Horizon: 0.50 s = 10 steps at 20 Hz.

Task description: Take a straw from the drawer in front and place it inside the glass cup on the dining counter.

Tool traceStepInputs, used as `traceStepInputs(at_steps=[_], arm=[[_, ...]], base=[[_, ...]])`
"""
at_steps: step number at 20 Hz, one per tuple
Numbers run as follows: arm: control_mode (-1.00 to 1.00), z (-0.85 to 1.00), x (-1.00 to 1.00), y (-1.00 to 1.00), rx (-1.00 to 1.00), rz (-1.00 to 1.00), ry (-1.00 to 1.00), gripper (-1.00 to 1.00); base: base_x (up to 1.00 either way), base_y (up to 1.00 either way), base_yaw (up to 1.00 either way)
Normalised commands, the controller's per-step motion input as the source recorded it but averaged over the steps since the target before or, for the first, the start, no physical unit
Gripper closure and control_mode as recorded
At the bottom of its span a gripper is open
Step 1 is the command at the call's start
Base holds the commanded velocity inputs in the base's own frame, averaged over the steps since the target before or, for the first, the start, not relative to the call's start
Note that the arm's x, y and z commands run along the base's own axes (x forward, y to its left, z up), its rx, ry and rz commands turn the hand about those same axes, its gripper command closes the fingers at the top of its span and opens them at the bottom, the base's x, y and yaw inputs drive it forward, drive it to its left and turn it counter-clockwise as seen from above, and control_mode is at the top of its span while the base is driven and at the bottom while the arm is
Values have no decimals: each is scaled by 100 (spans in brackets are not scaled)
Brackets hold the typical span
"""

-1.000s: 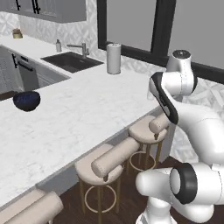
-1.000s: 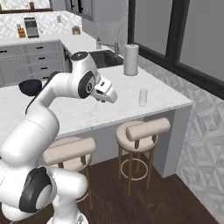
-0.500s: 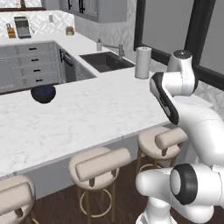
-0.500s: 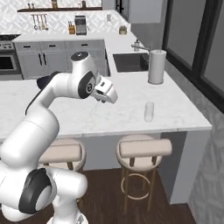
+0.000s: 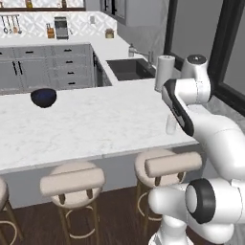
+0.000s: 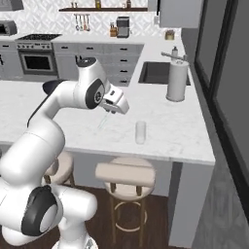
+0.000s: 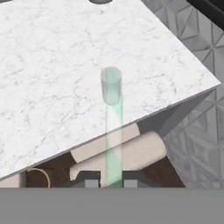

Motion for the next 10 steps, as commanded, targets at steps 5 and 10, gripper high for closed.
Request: traceStepInputs(at_steps=[5,10], arm=[[100,0,0,0,0,0,0,100],[100,0,0,0,0,0,0,100]], base=[[35,-56,28],[91,-36,16]])
